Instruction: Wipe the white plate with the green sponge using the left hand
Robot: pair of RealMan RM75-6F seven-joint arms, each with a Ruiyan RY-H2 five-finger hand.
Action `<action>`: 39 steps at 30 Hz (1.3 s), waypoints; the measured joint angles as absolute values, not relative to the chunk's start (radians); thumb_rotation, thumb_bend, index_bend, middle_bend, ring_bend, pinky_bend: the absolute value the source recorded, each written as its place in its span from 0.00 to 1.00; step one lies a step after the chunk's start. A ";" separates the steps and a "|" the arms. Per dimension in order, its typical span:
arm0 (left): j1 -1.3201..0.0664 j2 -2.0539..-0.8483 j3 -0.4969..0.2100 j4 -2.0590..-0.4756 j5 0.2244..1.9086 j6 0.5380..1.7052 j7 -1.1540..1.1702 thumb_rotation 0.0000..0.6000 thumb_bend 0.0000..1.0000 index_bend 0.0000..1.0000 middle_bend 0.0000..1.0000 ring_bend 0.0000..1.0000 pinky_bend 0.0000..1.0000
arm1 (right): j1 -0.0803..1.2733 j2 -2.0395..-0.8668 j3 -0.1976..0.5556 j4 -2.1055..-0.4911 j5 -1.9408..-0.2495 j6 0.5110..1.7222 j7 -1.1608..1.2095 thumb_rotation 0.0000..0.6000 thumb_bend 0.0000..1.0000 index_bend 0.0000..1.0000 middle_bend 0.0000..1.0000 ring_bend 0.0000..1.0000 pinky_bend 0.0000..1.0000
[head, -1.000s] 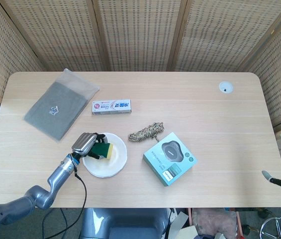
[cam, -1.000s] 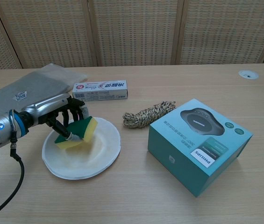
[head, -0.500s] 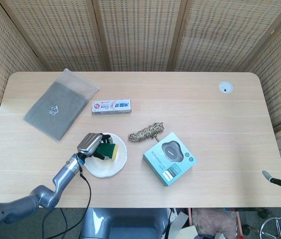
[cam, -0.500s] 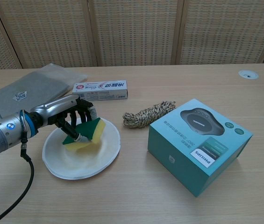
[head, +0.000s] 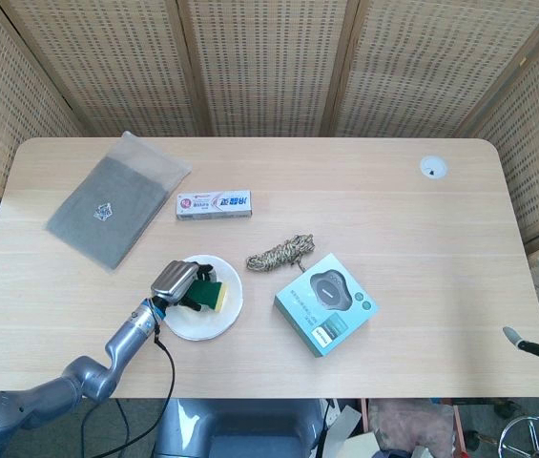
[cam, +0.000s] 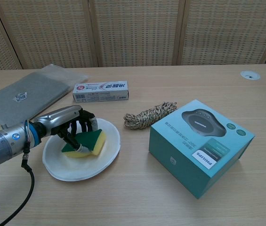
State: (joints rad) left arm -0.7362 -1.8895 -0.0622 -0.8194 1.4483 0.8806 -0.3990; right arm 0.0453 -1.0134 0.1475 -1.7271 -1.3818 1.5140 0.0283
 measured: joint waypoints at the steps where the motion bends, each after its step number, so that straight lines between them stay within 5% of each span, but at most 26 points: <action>1: -0.737 -1.886 -0.064 -0.823 1.450 0.886 -0.402 1.00 0.18 0.59 0.53 0.43 0.49 | 0.045 -1.012 0.148 -1.727 -1.382 1.515 0.031 1.00 0.00 0.05 0.00 0.00 0.00; 17: -0.739 -1.589 -0.112 -1.100 1.439 0.945 -0.220 1.00 0.18 0.59 0.52 0.43 0.46 | 0.038 -1.006 0.141 -1.736 -1.402 1.527 0.040 1.00 0.00 0.05 0.00 0.00 0.00; 24: -0.653 -1.411 -0.030 -1.215 1.400 0.921 -0.069 1.00 0.18 0.57 0.50 0.43 0.40 | 0.031 -0.999 0.138 -1.742 -1.415 1.539 0.055 1.00 0.00 0.05 0.00 0.00 0.00; 29: -0.588 -1.388 0.026 -1.203 1.398 0.938 -0.038 1.00 0.18 0.54 0.47 0.42 0.35 | 0.030 -0.995 0.137 -1.743 -1.419 1.541 0.062 1.00 0.00 0.05 0.00 0.00 0.00; 31: -0.578 -1.394 0.036 -1.181 1.402 0.947 -0.012 1.00 0.17 0.48 0.39 0.37 0.30 | 0.030 -0.995 0.136 -1.744 -1.421 1.541 0.063 1.00 0.00 0.05 0.00 0.00 0.00; 33: -0.565 -1.407 0.044 -1.157 1.398 0.949 0.025 1.00 0.07 0.21 0.15 0.15 0.13 | 0.029 -0.994 0.136 -1.744 -1.422 1.543 0.064 1.00 0.00 0.05 0.00 0.00 0.00; 35: -0.555 -1.413 0.045 -1.154 1.378 0.939 0.051 1.00 0.00 0.03 0.01 0.02 0.02 | 0.027 -0.993 0.135 -1.744 -1.424 1.546 0.065 1.00 0.00 0.05 0.00 0.00 0.00; 39: -0.534 -1.405 0.031 -1.206 1.334 0.947 0.073 1.00 0.00 0.00 0.00 0.00 0.00 | 0.025 -0.991 0.135 -1.746 -1.426 1.550 0.069 1.00 0.00 0.05 0.00 0.00 0.00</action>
